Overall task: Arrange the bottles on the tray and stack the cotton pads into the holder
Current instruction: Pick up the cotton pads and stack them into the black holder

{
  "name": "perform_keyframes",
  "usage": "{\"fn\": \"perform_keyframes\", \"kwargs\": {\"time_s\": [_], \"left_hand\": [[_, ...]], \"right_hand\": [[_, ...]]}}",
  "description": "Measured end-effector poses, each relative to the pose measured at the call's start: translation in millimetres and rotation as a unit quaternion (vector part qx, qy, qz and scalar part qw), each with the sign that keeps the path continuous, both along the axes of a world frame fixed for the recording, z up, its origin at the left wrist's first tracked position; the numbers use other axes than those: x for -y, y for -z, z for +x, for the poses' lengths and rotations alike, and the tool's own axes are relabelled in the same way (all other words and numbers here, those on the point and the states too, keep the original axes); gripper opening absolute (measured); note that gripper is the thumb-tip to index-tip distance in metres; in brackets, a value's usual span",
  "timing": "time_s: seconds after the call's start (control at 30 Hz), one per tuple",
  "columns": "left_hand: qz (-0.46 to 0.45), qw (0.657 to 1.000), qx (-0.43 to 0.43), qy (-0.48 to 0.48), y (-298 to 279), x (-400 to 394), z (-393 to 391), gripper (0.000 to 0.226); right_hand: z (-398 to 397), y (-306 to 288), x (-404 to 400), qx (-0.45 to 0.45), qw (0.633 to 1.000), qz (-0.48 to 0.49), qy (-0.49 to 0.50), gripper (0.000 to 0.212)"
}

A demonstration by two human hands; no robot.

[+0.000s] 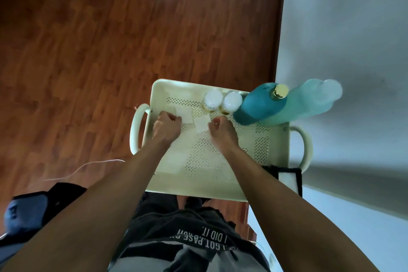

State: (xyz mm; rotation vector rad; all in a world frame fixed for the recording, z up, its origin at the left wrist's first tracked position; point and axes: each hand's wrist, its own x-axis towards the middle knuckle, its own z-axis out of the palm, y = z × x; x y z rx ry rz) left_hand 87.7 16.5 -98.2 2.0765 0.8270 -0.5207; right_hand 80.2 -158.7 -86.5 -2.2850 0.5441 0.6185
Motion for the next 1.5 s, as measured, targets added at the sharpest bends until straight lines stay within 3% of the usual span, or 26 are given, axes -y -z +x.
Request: {"fn": "perform_keyframes", "kwargs": {"time_s": [0.4,0.63,0.87,1.13,1.37,1.5], "left_hand": [[0.043,0.997,-0.001,0.061,-0.4,3.1,-0.7,0.025],[0.031,0.998,0.001,0.051,-5.3,5.8,-6.3,0.026],[-0.034,0.999,0.021,0.015,-14.6,14.1,-13.1,0.021],[-0.074,0.996,0.042,0.007,-26.7,27.1,-32.6,0.018],[-0.083,0.994,0.068,0.002,-49.0,38.9,-48.4,0.013],[-0.108,0.991,0.078,-0.003,-59.4,50.2,-56.8,0.014]], "right_hand": [[-1.6,8.4,-2.2,-0.005,0.997,-0.074,-0.036,0.012],[1.5,-3.3,8.6,-0.021,0.999,-0.013,-0.029,0.008],[-1.8,-27.4,27.7,-0.036,0.998,0.040,-0.038,0.011],[-11.3,-61.4,50.4,-0.038,0.995,0.033,-0.084,0.021],[-24.6,-92.0,74.8,0.015,0.992,0.004,-0.126,0.025],[-36.8,-107.0,96.8,0.067,0.989,-0.017,-0.131,0.038]]}}
